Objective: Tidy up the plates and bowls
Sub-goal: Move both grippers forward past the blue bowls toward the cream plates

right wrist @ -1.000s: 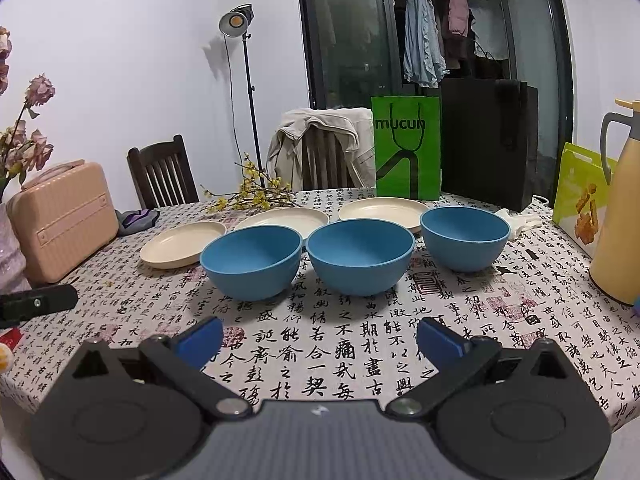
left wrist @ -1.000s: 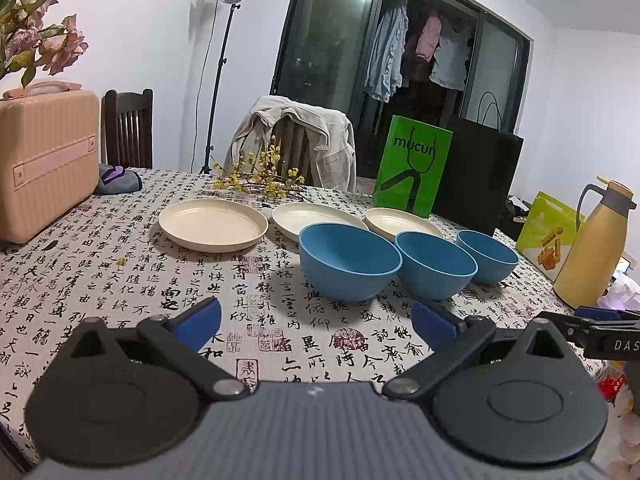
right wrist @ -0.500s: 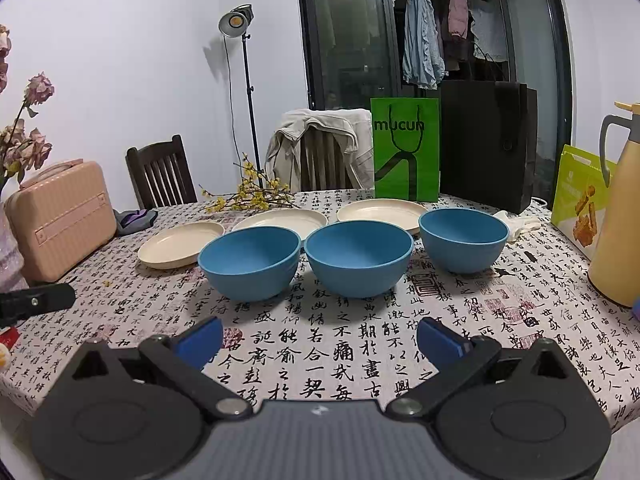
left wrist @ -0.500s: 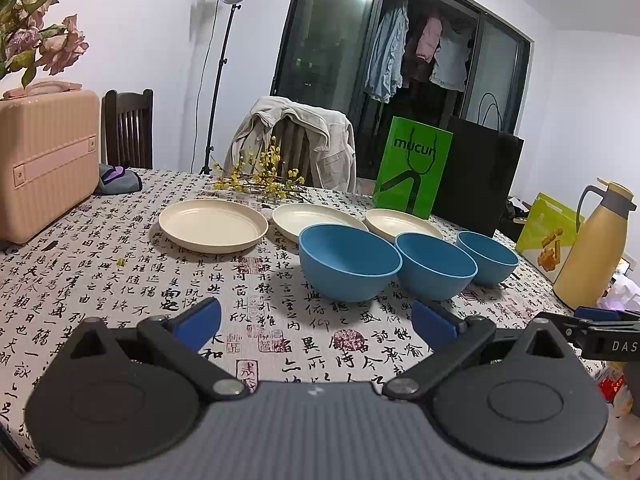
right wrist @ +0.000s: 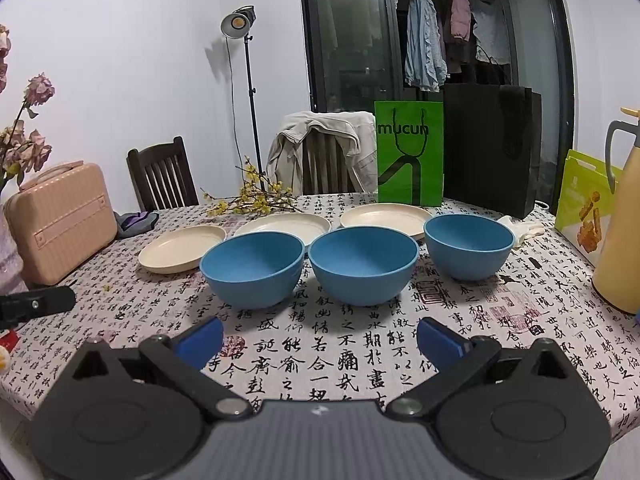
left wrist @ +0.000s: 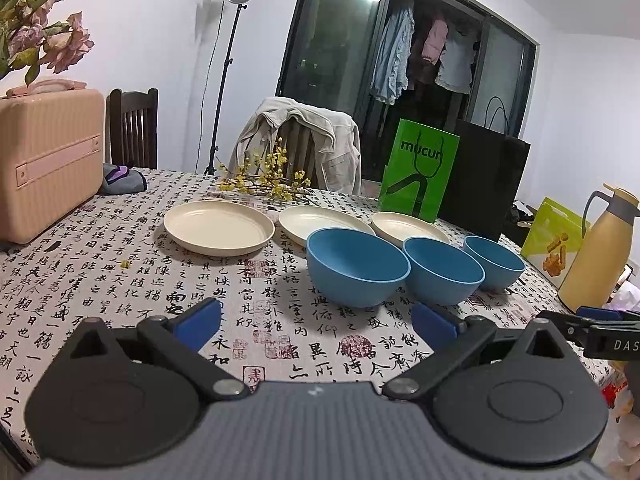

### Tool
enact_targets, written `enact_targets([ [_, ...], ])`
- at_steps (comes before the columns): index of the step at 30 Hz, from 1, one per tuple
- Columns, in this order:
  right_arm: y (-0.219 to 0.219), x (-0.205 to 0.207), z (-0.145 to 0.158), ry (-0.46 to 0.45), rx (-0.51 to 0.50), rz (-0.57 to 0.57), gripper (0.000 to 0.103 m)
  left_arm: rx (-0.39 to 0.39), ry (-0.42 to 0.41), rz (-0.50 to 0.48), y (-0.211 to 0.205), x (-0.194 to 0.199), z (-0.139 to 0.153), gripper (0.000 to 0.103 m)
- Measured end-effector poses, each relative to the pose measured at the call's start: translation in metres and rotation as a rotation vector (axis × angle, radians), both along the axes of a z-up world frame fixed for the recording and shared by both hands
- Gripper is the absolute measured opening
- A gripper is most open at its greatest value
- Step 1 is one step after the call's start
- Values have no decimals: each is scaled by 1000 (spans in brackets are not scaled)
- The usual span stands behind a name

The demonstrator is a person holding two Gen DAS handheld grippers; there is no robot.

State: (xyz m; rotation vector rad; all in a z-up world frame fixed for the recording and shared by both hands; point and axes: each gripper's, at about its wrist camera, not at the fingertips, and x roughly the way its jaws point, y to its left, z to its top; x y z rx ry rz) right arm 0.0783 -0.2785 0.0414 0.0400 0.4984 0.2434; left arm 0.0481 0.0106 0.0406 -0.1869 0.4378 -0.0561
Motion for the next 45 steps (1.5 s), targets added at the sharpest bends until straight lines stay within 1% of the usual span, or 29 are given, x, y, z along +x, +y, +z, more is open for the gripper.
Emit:
enact_targets([
  [9, 13, 14, 0, -1, 0, 14, 103, -8, 2, 15, 11, 12, 0, 103],
  [27, 49, 57, 0, 3, -1, 53, 103, -33, 36, 63, 41, 46, -4, 103],
  [45, 97, 103, 5, -2, 31, 149, 103, -33, 67, 130, 71, 81, -1, 103],
])
